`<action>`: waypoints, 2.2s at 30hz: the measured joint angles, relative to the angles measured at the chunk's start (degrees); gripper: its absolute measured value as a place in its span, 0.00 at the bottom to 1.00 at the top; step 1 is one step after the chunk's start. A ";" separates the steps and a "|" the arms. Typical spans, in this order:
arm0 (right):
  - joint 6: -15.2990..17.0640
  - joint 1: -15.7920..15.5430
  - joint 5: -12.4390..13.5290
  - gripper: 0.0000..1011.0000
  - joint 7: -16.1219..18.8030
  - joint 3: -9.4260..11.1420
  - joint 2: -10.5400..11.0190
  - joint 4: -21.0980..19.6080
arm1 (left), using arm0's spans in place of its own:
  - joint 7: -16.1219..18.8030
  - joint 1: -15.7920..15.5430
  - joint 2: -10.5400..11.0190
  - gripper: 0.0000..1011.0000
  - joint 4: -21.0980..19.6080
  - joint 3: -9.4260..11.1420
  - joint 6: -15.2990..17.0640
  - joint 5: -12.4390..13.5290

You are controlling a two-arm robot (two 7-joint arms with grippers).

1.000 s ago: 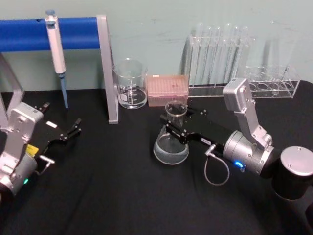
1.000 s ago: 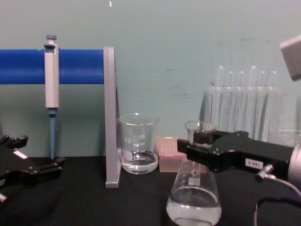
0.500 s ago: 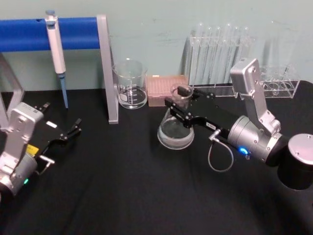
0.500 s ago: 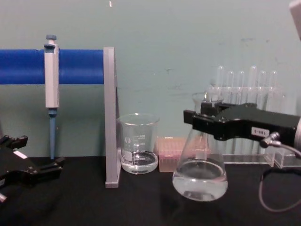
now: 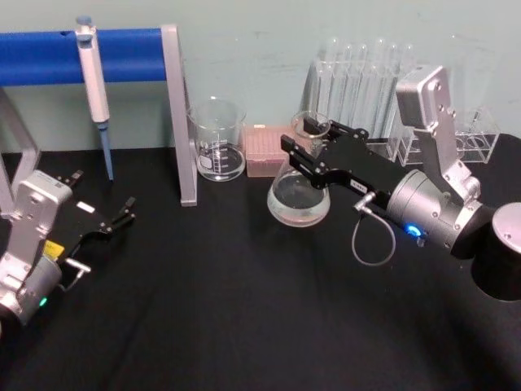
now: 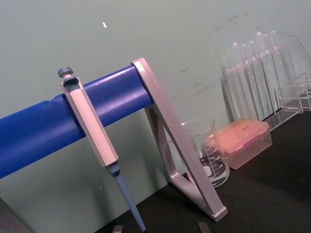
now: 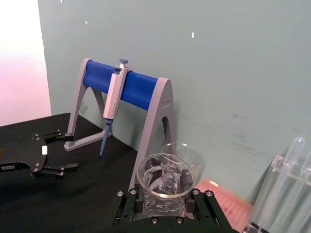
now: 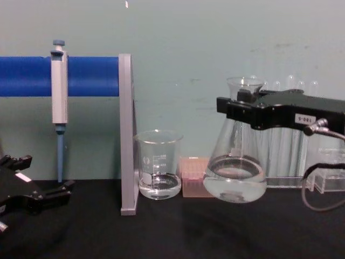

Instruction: Grasp the erlenmeyer flask with one hand, shake it three times, then place it back.

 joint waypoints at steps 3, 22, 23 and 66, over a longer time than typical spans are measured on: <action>0.73 0.16 -0.03 0.45 -0.21 0.16 0.21 -0.70 | 0.00 0.00 0.00 0.99 0.00 0.00 0.00 0.00; 3.09 0.35 0.15 0.45 -1.13 0.91 0.77 -3.11 | 0.00 0.00 0.00 0.99 0.00 0.00 0.00 0.00; 3.14 0.35 0.14 0.45 -1.16 0.90 0.75 -3.11 | 0.00 0.01 0.00 0.99 0.00 0.00 0.00 0.00; 3.02 0.61 2.87 0.45 5.42 -5.16 1.07 -3.20 | 0.00 0.00 0.00 0.99 0.00 0.00 0.00 0.00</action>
